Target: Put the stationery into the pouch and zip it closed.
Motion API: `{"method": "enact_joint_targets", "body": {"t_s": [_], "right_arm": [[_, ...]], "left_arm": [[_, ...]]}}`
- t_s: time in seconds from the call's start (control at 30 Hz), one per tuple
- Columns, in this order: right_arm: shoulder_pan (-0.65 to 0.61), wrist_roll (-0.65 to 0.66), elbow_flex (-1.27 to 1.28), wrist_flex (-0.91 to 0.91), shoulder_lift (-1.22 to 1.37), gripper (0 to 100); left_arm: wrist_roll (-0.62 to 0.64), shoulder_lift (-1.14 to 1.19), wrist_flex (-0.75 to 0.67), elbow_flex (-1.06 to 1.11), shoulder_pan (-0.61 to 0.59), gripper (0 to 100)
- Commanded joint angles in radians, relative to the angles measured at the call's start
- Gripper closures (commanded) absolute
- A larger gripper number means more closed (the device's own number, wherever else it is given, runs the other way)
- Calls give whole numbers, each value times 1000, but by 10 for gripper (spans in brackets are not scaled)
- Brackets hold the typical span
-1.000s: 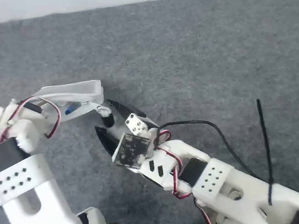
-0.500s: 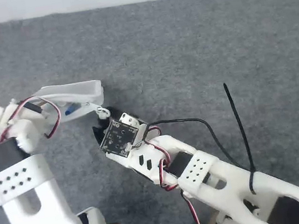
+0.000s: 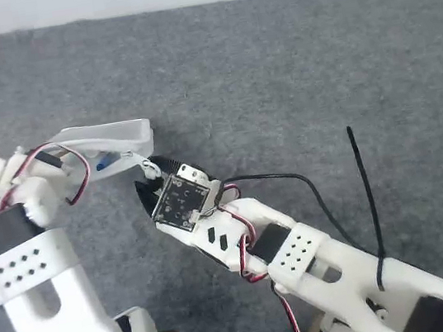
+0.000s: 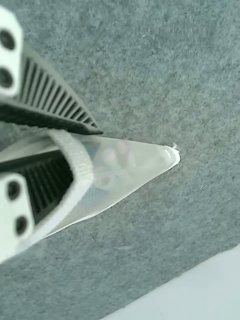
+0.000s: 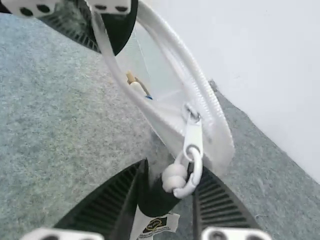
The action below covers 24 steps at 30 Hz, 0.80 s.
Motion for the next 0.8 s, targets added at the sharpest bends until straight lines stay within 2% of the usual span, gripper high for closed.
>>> {"method": "enact_joint_targets", "body": {"t_s": [0.0, 0.17, 0.4, 0.77], "right_arm": [[13, -5, -20, 10, -59, 875], [13, -3, -18, 15, -59, 876], [13, -3, -52, 133, -68, 876], [13, -3, -52, 134, -70, 876]], "left_arm": [[11, -57, -9, -41, -8, 988], [11, -57, -9, -41, -8, 988], [11, -57, -9, -41, -8, 988], [11, -57, -9, -41, -6, 988]]}}
